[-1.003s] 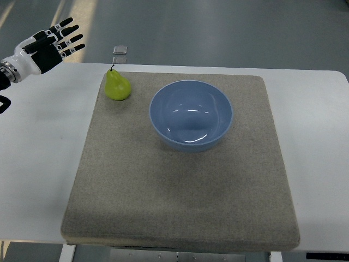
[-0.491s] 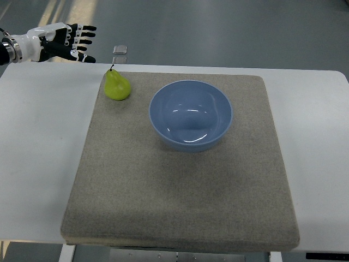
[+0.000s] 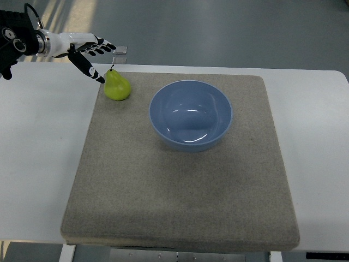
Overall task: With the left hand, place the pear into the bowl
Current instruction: 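Lower the left hand over the pear and close fingers around it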
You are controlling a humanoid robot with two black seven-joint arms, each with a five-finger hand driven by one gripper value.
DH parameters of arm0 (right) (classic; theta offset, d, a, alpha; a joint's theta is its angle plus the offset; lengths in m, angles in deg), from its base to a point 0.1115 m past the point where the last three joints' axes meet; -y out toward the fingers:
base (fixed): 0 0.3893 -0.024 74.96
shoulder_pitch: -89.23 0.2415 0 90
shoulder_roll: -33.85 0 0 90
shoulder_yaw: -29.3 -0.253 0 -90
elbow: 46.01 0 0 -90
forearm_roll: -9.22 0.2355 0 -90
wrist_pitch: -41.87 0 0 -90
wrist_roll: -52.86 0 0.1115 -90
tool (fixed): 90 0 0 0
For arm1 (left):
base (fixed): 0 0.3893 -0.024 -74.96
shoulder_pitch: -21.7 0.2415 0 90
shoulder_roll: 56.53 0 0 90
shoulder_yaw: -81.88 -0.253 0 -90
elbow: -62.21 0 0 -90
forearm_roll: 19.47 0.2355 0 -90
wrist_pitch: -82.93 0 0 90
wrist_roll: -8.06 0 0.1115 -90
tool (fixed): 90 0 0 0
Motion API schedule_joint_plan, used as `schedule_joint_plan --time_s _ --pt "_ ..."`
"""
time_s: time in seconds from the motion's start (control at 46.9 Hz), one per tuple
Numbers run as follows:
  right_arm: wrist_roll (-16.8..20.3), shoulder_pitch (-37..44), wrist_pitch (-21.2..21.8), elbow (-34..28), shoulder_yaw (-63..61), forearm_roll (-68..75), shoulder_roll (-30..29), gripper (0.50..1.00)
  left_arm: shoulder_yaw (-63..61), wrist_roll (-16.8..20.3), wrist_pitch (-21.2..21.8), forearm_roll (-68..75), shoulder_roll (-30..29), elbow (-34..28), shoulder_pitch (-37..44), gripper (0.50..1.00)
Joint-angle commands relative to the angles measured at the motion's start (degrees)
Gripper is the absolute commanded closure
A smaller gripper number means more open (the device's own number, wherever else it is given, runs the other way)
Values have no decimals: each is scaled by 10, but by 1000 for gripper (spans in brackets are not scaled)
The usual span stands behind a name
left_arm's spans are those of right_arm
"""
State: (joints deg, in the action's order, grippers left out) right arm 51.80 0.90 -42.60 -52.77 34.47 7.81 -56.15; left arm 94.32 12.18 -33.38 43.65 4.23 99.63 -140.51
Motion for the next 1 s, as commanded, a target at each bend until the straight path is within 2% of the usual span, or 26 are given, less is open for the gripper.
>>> schedule_joint_plan --time_s 0.0,0.363,0.47,0.683,0.982 --pt "0 0 0 0 0 0 0 576 -15 0 16 19 13 -2 0 506" --pt "0 0 0 0 0 0 0 574 -16 0 26 23 56 -48 10 506" --pt "0 0 0 0 0 0 0 576 -16 0 28 24 62 -51 22 506" --pt "0 0 0 0 0 0 0 574 -16 0 75 24 77 -52 42 506" --pt "0 0 0 0 0 0 0 574 -16 0 76 24 82 -52 51 512"
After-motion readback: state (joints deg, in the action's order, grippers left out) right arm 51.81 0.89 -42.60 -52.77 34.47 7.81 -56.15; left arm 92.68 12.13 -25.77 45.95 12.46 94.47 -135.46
